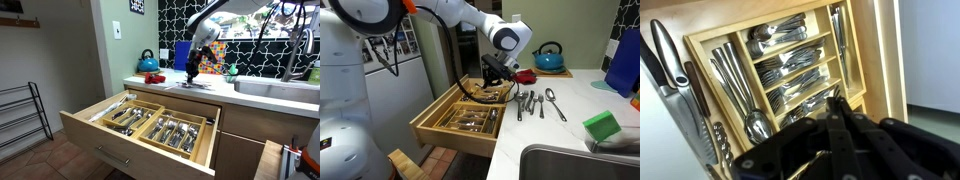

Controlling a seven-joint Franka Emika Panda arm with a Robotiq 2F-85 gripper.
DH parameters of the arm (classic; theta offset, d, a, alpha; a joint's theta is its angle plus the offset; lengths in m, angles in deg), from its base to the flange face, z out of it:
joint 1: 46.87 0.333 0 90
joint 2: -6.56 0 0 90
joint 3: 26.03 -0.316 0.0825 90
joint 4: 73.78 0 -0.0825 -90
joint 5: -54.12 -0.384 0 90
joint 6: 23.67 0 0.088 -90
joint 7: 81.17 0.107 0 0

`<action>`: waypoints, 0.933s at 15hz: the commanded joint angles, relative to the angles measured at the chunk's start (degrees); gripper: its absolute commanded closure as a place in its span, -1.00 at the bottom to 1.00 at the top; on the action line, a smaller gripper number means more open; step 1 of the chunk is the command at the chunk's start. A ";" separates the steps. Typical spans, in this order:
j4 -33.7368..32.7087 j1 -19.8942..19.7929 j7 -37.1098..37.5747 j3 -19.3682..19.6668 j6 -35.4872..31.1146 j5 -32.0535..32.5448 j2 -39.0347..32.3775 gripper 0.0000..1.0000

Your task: Remove the fork from the drawer

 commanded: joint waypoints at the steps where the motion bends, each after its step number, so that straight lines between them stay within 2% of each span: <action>1: 1.06 -2.09 4.91 2.94 2.18 -4.73 0.65 0.94; 7: 1.01 -4.74 13.16 6.96 1.50 -12.91 -0.24 0.95; 9: 2.70 -4.85 14.98 7.66 -1.26 -17.24 0.79 0.95; 10: 0.39 -4.31 12.63 7.68 0.93 -13.51 -0.44 0.93; 14: 0.64 -4.49 14.09 8.13 0.22 -15.83 -0.44 0.93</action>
